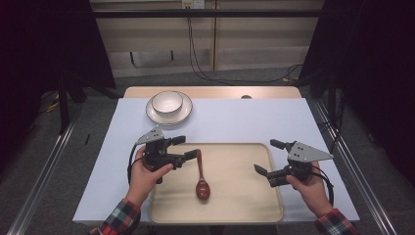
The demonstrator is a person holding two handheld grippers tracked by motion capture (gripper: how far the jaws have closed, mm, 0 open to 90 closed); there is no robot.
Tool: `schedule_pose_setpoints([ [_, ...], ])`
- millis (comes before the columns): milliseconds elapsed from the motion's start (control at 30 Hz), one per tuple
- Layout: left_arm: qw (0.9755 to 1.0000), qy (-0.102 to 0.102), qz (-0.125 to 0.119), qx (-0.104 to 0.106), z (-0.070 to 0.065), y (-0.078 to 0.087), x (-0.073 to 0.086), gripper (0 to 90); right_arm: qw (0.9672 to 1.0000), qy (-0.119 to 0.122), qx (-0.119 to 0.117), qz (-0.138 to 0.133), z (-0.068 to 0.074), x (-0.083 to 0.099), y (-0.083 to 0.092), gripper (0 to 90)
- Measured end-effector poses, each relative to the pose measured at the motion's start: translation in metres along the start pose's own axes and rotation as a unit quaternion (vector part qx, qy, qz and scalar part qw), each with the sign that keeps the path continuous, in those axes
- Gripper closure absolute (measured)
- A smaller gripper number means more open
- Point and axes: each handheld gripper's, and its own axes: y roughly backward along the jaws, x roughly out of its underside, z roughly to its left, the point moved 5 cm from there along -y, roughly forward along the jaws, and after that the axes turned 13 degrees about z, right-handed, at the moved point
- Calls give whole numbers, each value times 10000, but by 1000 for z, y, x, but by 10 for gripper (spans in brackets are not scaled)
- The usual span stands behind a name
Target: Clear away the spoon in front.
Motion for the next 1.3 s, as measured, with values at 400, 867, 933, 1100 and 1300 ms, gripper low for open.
schedule_pose_setpoints([
  [400, 10000, -43, -7, -69, 3, 11, 0, 113, 10000, 13, 14, -52, -2, -1, -1, 18],
  [867, 9992, -163, -194, -293, 16, 33, -1, 81, 10000, -42, 55, -71, -4, -1, 1, 18],
  [933, 9992, -177, -232, -258, 17, 37, -1, 79, 9999, -75, 65, -71, -4, -1, 1, 18],
  [1100, 9985, -187, -328, -386, 22, 45, 0, 70, 10000, -51, 67, -43, -4, -1, 1, 17],
  [1300, 9982, -284, -319, -422, 26, 50, 3, 54, 10000, -41, 49, 4, -4, 1, -2, 16],
])
